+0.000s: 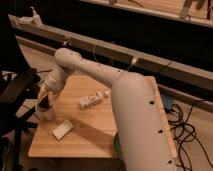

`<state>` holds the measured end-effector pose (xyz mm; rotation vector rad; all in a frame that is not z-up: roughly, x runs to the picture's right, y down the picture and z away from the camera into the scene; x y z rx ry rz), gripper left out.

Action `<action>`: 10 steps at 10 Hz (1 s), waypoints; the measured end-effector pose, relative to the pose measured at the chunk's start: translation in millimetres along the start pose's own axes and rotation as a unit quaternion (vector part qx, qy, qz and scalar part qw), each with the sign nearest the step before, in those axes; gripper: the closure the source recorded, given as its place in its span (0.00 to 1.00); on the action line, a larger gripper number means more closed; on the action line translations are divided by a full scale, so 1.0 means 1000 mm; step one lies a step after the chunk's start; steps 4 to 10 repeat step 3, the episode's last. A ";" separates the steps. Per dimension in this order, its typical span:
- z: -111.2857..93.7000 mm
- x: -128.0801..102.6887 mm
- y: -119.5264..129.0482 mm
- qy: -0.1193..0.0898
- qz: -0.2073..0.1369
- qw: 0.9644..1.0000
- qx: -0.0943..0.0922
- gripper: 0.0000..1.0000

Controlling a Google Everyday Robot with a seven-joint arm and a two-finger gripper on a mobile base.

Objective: Place the eraser in the ceramic cup

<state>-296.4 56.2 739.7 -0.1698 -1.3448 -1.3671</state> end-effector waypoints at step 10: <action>-0.013 -0.004 -0.004 0.029 0.010 1.000 -0.009 0.20</action>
